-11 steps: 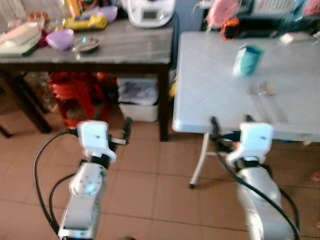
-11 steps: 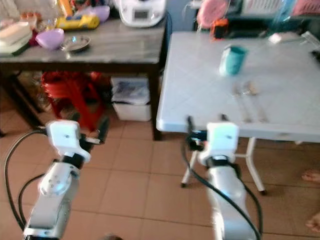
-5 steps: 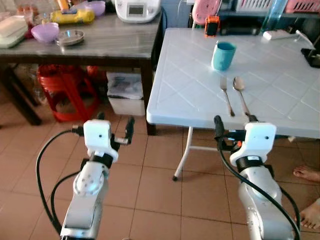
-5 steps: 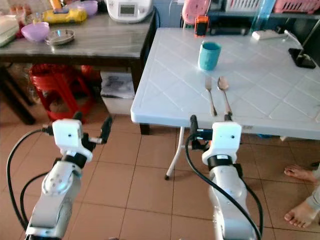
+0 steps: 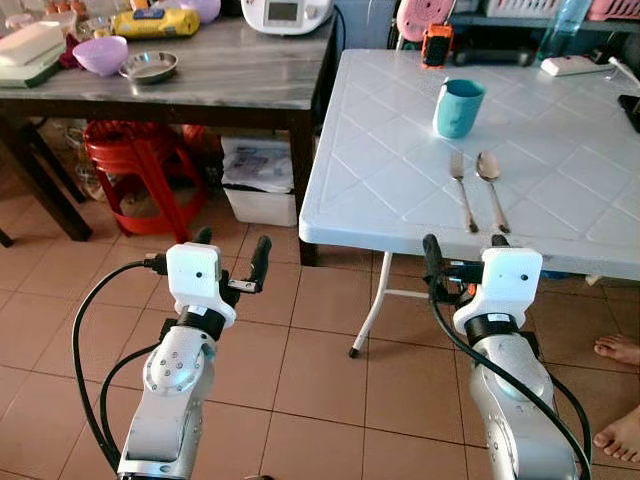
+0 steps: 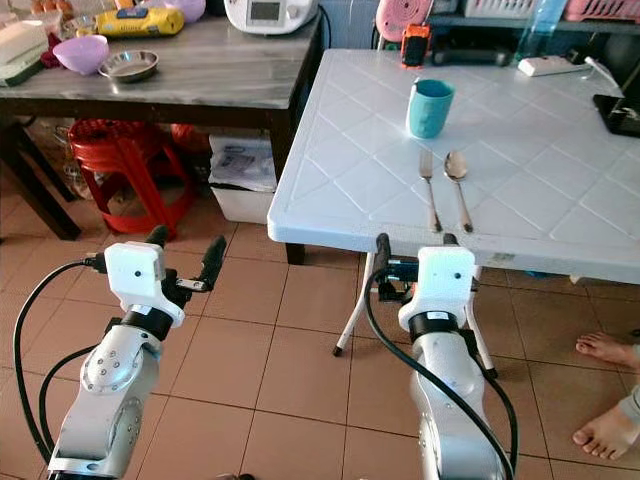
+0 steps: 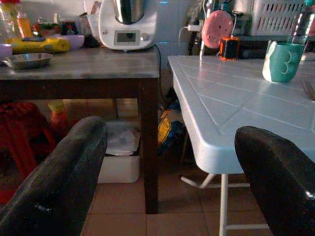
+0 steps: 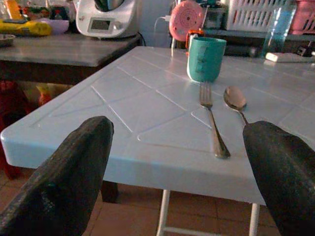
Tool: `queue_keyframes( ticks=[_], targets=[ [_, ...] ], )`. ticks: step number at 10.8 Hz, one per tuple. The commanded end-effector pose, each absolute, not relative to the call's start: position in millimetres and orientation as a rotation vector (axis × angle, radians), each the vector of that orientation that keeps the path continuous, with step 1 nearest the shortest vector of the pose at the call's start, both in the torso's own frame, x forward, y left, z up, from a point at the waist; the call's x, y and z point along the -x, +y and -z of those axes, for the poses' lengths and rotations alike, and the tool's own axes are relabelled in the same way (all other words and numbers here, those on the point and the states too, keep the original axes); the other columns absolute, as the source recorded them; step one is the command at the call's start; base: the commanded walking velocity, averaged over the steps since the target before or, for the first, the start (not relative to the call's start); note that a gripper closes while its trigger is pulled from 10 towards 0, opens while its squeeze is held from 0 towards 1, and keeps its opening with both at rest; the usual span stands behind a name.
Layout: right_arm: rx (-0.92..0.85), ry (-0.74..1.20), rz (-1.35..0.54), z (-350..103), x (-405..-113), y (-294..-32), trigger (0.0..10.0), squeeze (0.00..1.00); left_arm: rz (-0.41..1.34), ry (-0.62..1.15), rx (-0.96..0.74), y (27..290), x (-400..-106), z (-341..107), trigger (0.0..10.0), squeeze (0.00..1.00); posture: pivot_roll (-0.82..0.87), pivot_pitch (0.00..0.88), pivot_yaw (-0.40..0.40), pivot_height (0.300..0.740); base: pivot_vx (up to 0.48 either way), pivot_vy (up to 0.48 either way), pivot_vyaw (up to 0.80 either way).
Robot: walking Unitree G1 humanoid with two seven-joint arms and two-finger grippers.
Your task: Setting the table
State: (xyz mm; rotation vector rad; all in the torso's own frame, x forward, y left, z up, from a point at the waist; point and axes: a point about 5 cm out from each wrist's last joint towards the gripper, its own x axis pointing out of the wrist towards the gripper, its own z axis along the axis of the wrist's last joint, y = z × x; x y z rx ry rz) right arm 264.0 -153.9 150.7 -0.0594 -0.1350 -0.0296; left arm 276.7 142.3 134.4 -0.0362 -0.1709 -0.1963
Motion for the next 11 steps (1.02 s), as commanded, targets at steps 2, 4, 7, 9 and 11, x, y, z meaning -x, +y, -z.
queue_keyframes(
  ticks=[2, 4, 7, 9, 11],
  targets=[
    [0.064, -0.137, 0.032, -151.0, -265.3, -152.5, 10.0, 0.0, 0.214, -0.185, 0.039, 143.0, -274.8, -139.1, 10.0, 0.0, 0.0, 0.116, 0.048, 0.74, 0.0, 0.0, 0.0],
    [0.058, -0.141, 0.023, -151.5, -265.8, -151.3, 10.0, 0.0, 0.209, -0.178, 0.046, 142.3, -275.8, -138.3, 10.0, 0.0, 0.0, 0.113, 0.046, 0.74, 0.0, 0.0, 0.0],
    [0.062, -0.139, 0.016, -150.9, -266.5, -151.5, 10.0, 0.0, 0.196, -0.169, 0.037, 142.0, -276.4, -137.2, 10.0, 0.0, 0.0, 0.112, 0.044, 0.74, 0.0, 0.0, 0.0],
    [0.061, -0.136, 0.011, -150.2, -266.0, -150.5, 10.0, 0.0, 0.2, -0.167, 0.037, 140.9, -275.6, -136.6, 10.0, 0.0, 0.0, 0.114, 0.043, 0.74, 0.0, -0.283, 0.0],
    [0.062, -0.132, 0.011, -149.3, -265.4, -151.0, 10.0, 0.0, 0.202, -0.163, 0.038, 140.1, -275.2, -136.1, 10.0, 0.0, 0.0, 0.116, 0.043, 0.74, 0.0, -0.427, 0.0]
  ],
)
